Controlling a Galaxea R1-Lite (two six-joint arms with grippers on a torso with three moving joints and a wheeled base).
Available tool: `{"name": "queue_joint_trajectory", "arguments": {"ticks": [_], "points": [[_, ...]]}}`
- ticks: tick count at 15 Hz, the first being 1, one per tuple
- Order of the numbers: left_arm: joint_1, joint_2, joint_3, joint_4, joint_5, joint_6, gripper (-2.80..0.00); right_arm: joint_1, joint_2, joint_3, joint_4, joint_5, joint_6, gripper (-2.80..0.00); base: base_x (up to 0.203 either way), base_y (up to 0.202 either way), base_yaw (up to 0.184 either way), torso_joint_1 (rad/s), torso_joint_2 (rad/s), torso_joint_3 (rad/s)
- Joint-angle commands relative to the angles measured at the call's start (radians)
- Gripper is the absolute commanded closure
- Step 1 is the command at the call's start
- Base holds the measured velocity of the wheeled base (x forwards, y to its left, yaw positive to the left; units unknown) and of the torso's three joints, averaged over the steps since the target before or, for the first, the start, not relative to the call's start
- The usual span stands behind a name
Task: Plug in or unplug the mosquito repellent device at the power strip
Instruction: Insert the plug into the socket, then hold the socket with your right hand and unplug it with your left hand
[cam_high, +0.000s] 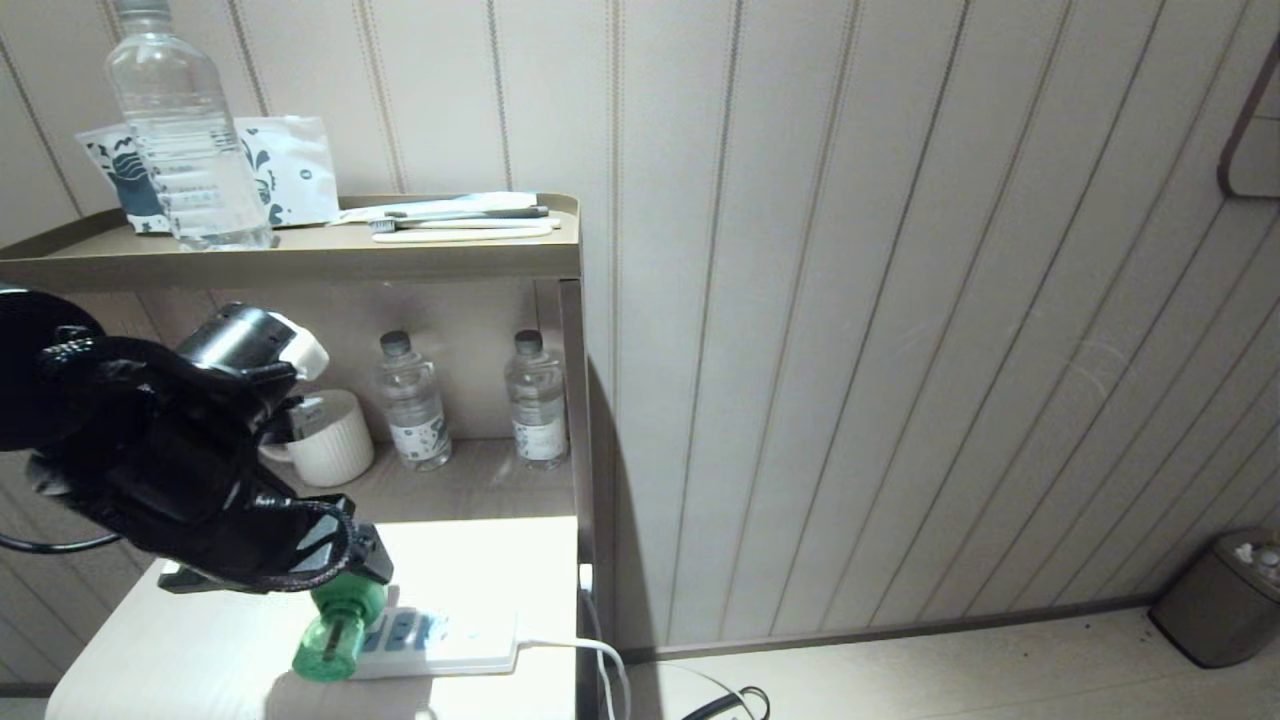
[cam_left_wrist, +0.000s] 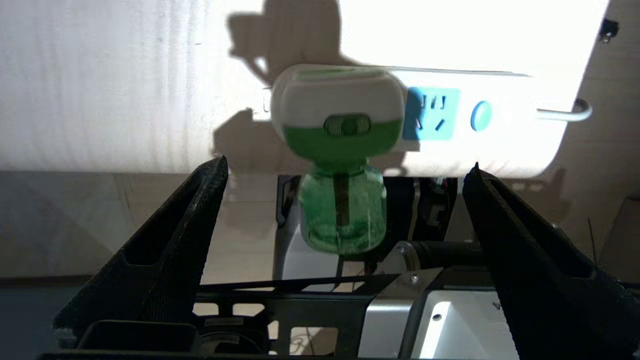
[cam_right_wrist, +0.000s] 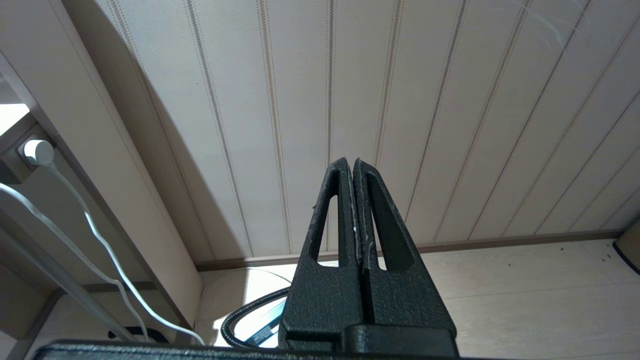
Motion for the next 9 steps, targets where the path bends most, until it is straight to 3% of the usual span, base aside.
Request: {"name": "queue_joint_trajectory", "arguments": {"ticks": [1, 5, 6, 7, 9], "points": [[-0.001, -0.105, 0.023, 0.003, 0.001, -0.001, -2.8, 0.0, 0.001, 0.0, 0.0, -0.001, 0.0, 0.0, 0.0, 0.0, 0.0, 0.0, 0.0, 0.0], [0.002, -0.251, 0.095, 0.003, 0.006, 0.001, -2.8, 0.0, 0.001, 0.0, 0.0, 0.0, 0.0, 0.0, 0.0, 0.0, 0.0, 0.0, 0.0, 0.0], [0.005, -0.281, 0.112, 0.001, 0.007, 0.009, -2.44, 0.0, -0.001, 0.0, 0.0, 0.0, 0.0, 0.0, 0.0, 0.0, 0.0, 0.0, 0.0, 0.0], [0.009, -0.309, 0.131, -0.005, 0.007, 0.021, 0.0, 0.0, 0.0, 0.0, 0.0, -0.001, 0.0, 0.0, 0.0, 0.0, 0.0, 0.0, 0.0, 0.0], [0.016, -0.353, 0.175, -0.023, 0.01, 0.033, 0.0, 0.0, 0.001, 0.0, 0.0, 0.0, 0.0, 0.0, 0.0, 0.0, 0.0, 0.0, 0.0, 0.0]]}}
